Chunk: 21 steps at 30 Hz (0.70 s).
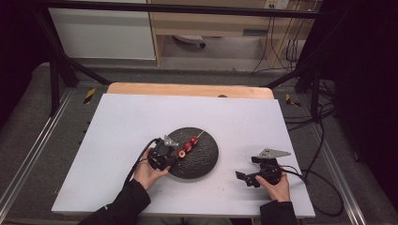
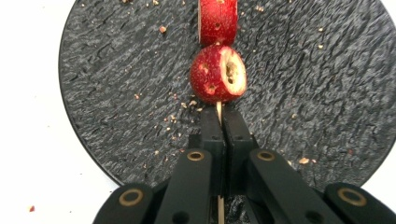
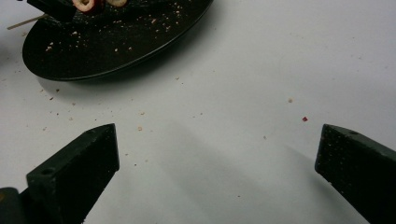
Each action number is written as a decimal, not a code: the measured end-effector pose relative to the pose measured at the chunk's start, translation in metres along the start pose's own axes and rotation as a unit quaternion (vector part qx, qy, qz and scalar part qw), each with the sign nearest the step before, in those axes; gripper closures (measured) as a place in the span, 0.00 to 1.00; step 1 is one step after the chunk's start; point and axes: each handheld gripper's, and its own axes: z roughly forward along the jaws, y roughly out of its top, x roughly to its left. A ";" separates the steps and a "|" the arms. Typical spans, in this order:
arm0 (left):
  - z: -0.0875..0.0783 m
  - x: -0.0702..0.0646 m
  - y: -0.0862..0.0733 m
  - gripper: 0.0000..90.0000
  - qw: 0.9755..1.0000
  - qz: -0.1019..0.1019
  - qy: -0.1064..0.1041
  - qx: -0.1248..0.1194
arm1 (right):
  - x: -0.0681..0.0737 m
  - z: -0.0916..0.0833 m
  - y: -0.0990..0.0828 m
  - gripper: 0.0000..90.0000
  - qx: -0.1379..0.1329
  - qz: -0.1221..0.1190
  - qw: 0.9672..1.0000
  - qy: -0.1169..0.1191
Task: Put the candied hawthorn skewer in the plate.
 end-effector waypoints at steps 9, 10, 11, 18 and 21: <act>0.001 -0.002 0.000 0.98 1.000 0.003 0.002 0.002 | 0.000 0.000 0.000 0.01 -0.002 0.002 1.000 0.001; 0.001 -0.002 0.000 0.98 1.000 0.002 0.001 0.002 | 0.000 0.000 0.000 0.01 -0.002 0.002 1.000 0.000; 0.001 -0.002 0.000 0.98 1.000 0.002 0.001 0.002 | 0.000 0.000 0.000 0.01 -0.002 0.001 1.000 0.000; -0.005 0.000 -0.002 0.89 1.000 0.003 -0.008 -0.017 | 0.000 0.000 0.000 0.01 -0.002 0.001 1.000 0.000; -0.010 0.001 -0.003 0.80 1.000 0.009 -0.013 -0.025 | 0.000 0.000 0.000 0.01 -0.004 0.001 1.000 0.000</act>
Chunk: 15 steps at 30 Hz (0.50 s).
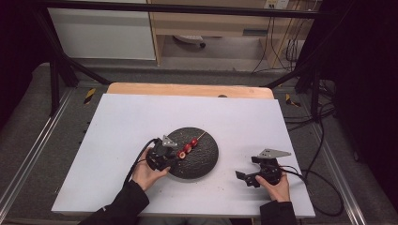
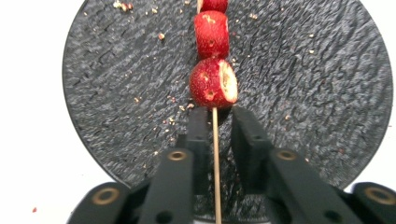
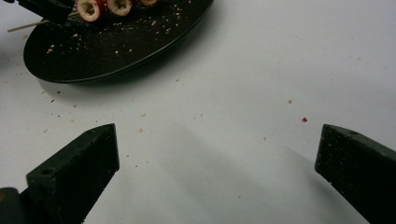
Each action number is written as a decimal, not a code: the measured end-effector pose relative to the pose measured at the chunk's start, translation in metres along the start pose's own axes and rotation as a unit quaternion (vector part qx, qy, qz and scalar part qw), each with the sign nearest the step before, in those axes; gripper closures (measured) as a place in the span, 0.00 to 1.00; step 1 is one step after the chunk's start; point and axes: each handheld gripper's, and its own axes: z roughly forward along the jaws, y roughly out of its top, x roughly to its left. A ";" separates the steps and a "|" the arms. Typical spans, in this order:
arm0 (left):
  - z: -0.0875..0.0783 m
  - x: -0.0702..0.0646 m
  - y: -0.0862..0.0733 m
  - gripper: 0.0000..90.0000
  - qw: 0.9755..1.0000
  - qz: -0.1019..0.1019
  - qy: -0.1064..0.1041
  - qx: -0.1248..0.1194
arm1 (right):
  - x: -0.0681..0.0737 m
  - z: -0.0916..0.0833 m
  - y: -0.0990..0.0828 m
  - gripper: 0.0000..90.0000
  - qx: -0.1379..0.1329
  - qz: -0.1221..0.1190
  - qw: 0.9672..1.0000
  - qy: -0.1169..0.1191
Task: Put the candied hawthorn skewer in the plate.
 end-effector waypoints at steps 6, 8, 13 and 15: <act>-0.013 0.005 -0.006 0.54 0.999 0.026 -0.003 -0.026 | 0.000 -0.001 0.000 0.01 -0.001 0.003 1.000 0.000; -0.018 0.008 -0.009 0.46 0.999 0.027 -0.011 -0.032 | 0.000 -0.001 0.000 0.01 -0.001 0.004 1.000 0.000; -0.027 0.016 -0.022 0.26 0.999 0.038 -0.009 -0.036 | 0.000 -0.001 0.000 0.01 -0.001 0.003 1.000 0.000; -0.031 0.020 -0.028 0.18 0.999 0.035 -0.005 -0.036 | 0.000 -0.001 0.000 0.01 -0.001 0.004 1.000 0.000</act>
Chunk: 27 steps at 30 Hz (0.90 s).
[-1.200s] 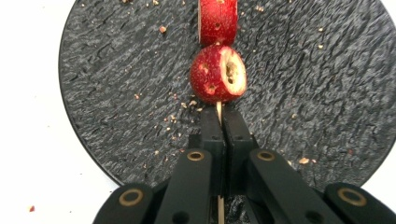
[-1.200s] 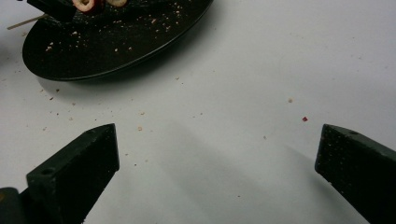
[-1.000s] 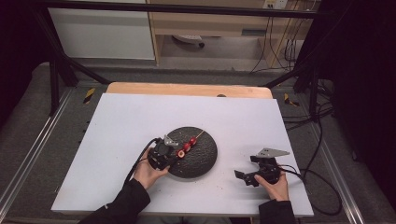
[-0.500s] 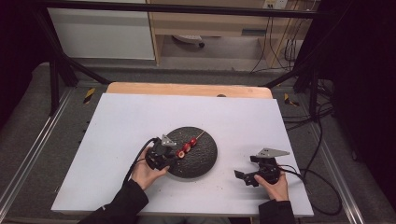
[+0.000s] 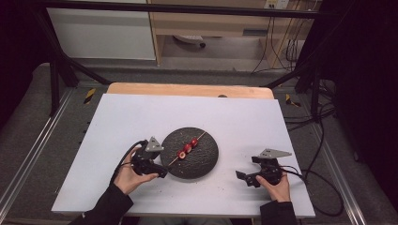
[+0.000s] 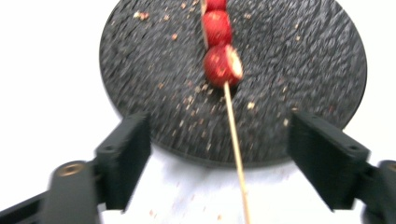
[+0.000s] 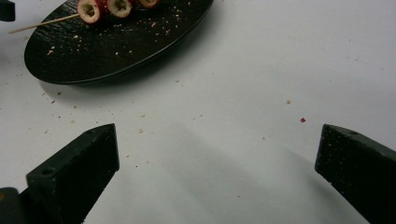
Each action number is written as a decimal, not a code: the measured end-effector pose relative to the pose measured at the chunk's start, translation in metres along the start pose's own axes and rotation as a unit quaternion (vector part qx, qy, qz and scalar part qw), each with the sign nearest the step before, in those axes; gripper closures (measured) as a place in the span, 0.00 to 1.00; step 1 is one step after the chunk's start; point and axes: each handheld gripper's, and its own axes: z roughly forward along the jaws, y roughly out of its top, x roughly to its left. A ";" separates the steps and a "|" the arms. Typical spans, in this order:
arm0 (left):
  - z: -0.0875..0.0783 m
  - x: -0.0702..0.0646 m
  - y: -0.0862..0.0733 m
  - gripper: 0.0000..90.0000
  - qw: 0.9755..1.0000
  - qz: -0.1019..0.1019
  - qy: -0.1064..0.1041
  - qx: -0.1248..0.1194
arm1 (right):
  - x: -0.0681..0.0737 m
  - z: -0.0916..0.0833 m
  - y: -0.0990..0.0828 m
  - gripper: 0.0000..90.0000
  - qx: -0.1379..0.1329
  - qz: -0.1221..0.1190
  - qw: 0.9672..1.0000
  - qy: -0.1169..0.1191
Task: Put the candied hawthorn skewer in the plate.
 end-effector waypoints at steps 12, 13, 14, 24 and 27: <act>-0.028 0.024 -0.038 0.06 0.999 -0.034 0.022 -0.030 | 0.000 0.001 0.000 0.01 0.002 -0.001 1.000 -0.001; -0.029 0.025 -0.042 0.06 0.998 -0.038 0.025 -0.032 | 0.000 0.001 0.000 0.01 0.003 -0.002 1.000 -0.003; -0.030 0.026 -0.045 0.06 0.998 -0.040 0.026 -0.034 | 0.000 0.001 0.000 0.01 0.002 0.001 1.000 -0.002; -0.033 0.038 -0.082 0.06 0.996 -0.062 0.030 -0.057 | 0.000 0.002 -0.001 0.01 0.007 -0.002 1.000 -0.002; -0.034 0.041 -0.091 0.06 0.995 -0.068 0.031 -0.064 | 0.001 0.003 -0.001 0.01 0.009 -0.002 1.000 -0.003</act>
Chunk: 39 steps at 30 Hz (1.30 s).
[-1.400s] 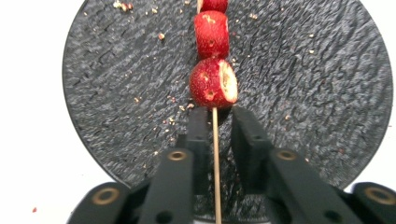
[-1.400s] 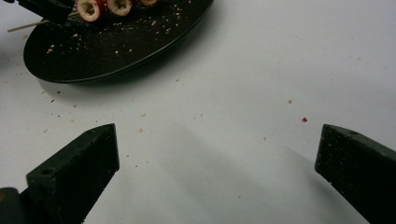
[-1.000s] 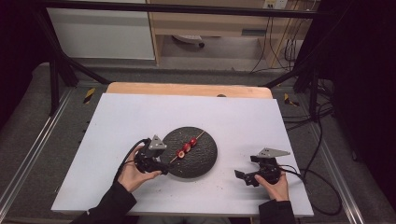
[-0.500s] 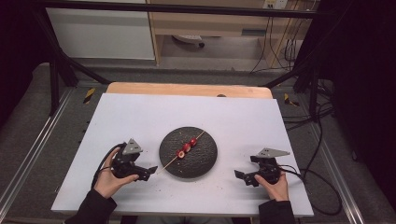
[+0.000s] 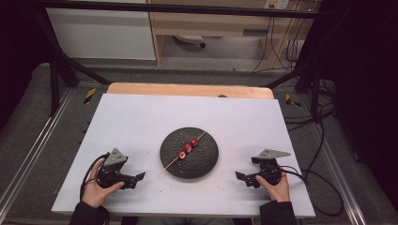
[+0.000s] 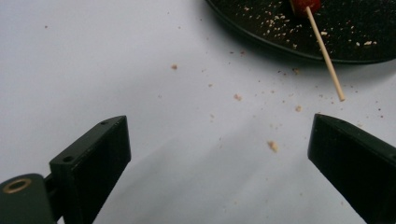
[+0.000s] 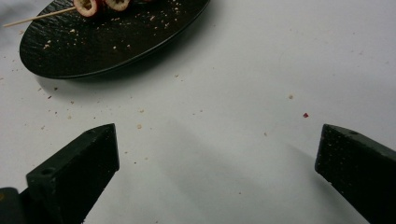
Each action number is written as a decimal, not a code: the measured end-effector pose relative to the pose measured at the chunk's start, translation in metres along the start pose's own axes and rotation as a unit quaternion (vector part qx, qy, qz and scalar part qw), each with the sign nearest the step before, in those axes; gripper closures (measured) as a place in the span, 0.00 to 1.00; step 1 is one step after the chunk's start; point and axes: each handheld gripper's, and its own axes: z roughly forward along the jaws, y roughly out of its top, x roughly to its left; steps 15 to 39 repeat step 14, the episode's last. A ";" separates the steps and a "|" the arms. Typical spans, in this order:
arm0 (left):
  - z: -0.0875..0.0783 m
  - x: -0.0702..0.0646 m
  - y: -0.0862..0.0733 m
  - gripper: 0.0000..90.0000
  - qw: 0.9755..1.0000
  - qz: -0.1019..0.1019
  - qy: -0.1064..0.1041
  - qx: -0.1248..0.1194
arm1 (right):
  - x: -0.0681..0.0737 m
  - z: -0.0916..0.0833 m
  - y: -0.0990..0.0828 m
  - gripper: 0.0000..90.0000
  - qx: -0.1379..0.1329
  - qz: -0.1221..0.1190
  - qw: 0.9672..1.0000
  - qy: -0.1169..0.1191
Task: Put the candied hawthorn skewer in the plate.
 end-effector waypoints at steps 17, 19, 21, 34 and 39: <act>-0.005 0.014 -0.013 0.07 1.000 -0.012 0.006 0.004 | 0.001 0.001 -0.001 0.01 0.008 -0.002 1.000 0.001; -0.005 0.014 -0.013 0.07 1.000 -0.012 0.006 0.004 | 0.001 0.001 -0.001 0.01 0.008 -0.002 1.000 0.001; -0.005 0.014 -0.013 0.07 1.000 -0.012 0.006 0.004 | 0.001 0.001 -0.001 0.01 0.008 -0.002 1.000 0.001; -0.005 0.014 -0.013 0.07 1.000 -0.012 0.006 0.004 | 0.001 0.001 -0.001 0.01 0.008 -0.002 1.000 0.001; -0.005 0.014 -0.013 0.07 1.000 -0.012 0.006 0.004 | 0.001 0.001 -0.001 0.01 0.008 -0.002 1.000 0.001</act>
